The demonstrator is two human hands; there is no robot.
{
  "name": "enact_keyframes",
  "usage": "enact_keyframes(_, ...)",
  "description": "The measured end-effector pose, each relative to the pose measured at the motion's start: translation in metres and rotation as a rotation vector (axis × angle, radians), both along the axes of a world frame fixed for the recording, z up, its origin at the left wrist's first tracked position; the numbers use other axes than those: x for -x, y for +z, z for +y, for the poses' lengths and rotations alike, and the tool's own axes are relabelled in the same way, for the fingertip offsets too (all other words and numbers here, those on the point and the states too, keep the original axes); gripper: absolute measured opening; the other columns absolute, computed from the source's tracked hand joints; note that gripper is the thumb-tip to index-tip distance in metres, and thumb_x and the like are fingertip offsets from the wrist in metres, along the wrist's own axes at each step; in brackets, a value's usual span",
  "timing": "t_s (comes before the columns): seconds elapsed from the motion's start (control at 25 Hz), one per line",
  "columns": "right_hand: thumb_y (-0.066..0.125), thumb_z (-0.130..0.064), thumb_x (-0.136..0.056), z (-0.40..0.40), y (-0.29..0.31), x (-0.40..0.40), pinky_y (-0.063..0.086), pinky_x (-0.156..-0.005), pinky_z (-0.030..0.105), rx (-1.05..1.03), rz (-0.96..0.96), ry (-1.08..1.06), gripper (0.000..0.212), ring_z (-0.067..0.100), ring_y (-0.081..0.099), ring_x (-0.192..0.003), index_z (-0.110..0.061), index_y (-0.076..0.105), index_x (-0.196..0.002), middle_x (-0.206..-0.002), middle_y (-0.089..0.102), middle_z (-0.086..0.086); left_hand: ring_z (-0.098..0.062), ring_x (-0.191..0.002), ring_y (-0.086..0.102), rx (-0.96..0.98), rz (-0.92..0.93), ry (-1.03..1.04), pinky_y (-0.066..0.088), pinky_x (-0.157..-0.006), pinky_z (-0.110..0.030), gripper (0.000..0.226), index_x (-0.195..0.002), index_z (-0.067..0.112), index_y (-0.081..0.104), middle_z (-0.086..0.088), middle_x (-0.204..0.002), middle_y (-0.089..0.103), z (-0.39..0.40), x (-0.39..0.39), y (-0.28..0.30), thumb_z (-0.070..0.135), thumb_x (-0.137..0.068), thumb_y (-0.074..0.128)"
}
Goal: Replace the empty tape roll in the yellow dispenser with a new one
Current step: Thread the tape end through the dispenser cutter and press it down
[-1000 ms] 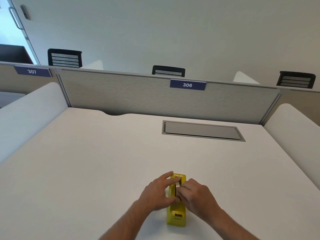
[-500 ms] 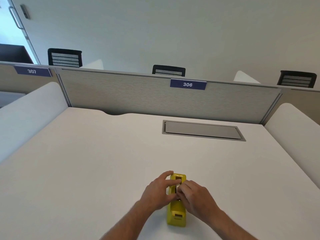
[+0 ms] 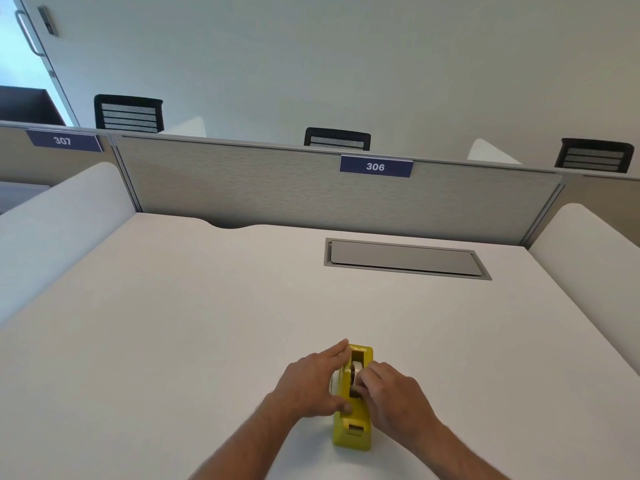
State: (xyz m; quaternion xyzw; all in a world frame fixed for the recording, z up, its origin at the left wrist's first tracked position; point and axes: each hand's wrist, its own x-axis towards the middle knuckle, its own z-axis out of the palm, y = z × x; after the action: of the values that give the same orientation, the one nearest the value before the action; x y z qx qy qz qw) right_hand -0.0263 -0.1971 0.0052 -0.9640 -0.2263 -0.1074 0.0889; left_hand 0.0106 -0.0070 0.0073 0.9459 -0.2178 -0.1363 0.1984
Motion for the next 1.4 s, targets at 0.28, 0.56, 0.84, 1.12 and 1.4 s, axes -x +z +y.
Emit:
enact_keyframes(0.28, 0.061, -0.031, -0.087, 0.004, 0.006, 0.013, 0.038, -0.047, 0.017, -0.040, 0.071, -0.025, 0.008, 0.009, 0.056, -0.061, -0.028, 0.058, -0.081, -0.074, 0.061, -0.011, -0.013, -0.145, 0.036, -0.019, -0.018, 0.005, 0.042, -0.112, -0.041, 0.101, -0.154, 0.040, 0.016, 0.032, -0.162, 0.008, -0.001, -0.001, 0.000, 0.056, -0.075, 0.076)
enact_keyframes(0.56, 0.043, -0.040, -0.093, 0.006, 0.005, 0.033, 0.043, -0.053, 0.017, -0.133, 0.136, -0.046, 0.021, 0.008, 0.053, -0.073, -0.029, 0.061, -0.091, -0.089, 0.064, -0.012, -0.011, -0.145, 0.036, -0.008, -0.014, 0.021, 0.042, -0.112, -0.041, 0.102, -0.154, 0.042, 0.017, 0.033, -0.161, 0.008, -0.001, -0.003, -0.003, 0.058, -0.073, 0.077)
enact_keyframes(0.84, 0.043, -0.038, -0.097, 0.010, 0.004, 0.048, 0.028, -0.057, 0.007, -0.196, 0.182, -0.057, 0.018, 0.008, 0.044, -0.079, -0.028, 0.058, -0.098, -0.099, 0.059, -0.011, -0.012, -0.145, 0.037, 0.008, -0.014, 0.026, 0.042, -0.111, -0.042, 0.102, -0.154, 0.041, 0.018, 0.031, -0.162, 0.010, -0.001, -0.002, -0.004, 0.057, -0.073, 0.078)
enact_keyframes(1.12, 0.051, -0.038, -0.096, 0.014, -0.001, 0.054, 0.026, -0.057, 0.003, -0.193, 0.163, -0.063, 0.014, 0.006, 0.046, -0.077, -0.029, 0.062, -0.097, -0.096, 0.063, -0.010, -0.014, -0.145, 0.036, 0.014, -0.014, 0.024, 0.041, -0.113, -0.043, 0.102, -0.154, 0.040, 0.018, 0.028, -0.163, 0.011, -0.001, -0.002, -0.003, 0.054, -0.074, 0.079)
enact_keyframes(1.4, 0.065, -0.037, -0.081, 0.010, -0.001, 0.058, 0.019, -0.051, 0.000, -0.152, 0.130, -0.075, 0.004, 0.004, 0.054, -0.063, -0.034, 0.065, -0.078, -0.072, 0.057, -0.014, -0.013, -0.146, 0.035, 0.019, -0.001, 0.025, 0.041, -0.114, -0.043, 0.103, -0.154, 0.040, 0.017, 0.028, -0.163, 0.011, -0.001, -0.002, -0.005, 0.055, -0.073, 0.079)
